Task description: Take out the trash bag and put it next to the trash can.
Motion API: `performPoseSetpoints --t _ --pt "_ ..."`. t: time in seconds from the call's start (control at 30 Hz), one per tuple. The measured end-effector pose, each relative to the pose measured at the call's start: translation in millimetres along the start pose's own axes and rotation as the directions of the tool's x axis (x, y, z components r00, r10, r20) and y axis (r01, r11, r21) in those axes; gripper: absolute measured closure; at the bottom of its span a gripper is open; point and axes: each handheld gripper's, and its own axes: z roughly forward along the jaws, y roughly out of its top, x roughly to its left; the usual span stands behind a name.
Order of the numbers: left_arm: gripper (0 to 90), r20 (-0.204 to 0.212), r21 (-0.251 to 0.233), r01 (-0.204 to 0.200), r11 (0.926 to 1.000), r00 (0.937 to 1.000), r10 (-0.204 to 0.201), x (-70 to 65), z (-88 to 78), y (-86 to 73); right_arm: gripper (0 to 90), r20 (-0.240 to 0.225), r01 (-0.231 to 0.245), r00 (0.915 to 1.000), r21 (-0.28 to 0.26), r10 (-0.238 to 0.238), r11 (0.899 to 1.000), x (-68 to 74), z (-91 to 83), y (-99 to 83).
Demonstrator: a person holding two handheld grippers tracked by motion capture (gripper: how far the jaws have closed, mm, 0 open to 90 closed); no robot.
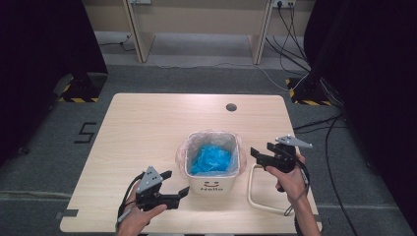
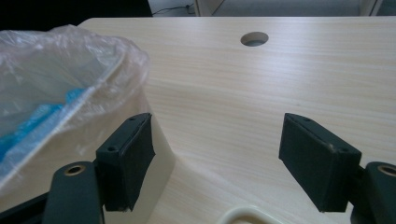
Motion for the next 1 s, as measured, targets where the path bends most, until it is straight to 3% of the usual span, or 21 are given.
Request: performPoseSetpoints --t 0.13,0.27,0.6,0.7,0.83,1.0 --pt "16.4 -0.003 0.007 -0.017 0.9998 0.9998 0.017 -4.2 6.8 6.8 25.9 -0.025 -0.006 0.9997 -0.004 0.005 1.0 5.4 1.9 10.3" --pt "16.9 -0.011 0.012 -0.025 0.9996 0.9996 0.025 -6.2 12.4 10.1 25.9 -0.058 0.018 0.9982 0.004 -0.018 1.0 14.4 8.5 20.3" --pt "18.1 -0.02 0.032 -0.023 0.9992 0.9995 0.024 -5.4 19.6 10.7 26.6 -0.088 0.073 0.9937 0.046 -0.068 0.996 36.3 34.4 42.2" --pt "18.6 -0.008 0.032 -0.006 0.9995 0.9999 0.006 -5.0 20.2 11.3 30.9 -0.092 0.07 0.9937 0.056 -0.065 0.996 40.9 43.6 46.4" --pt "21.5 -0.005 0.038 -0.018 0.9991 0.9998 0.018 -6.1 20.7 11.9 40.2 -0.097 0.126 0.9884 0.095 -0.117 0.987 46.4 55.2 48.0" --pt "32.6 -0.004 0.04 -0.067 0.997 0.9977 0.067 -8.9 20.3 12.6 57.8 -0.1 0.171 0.9822 0.121 -0.159 0.978 48.1 60.4 49.0"
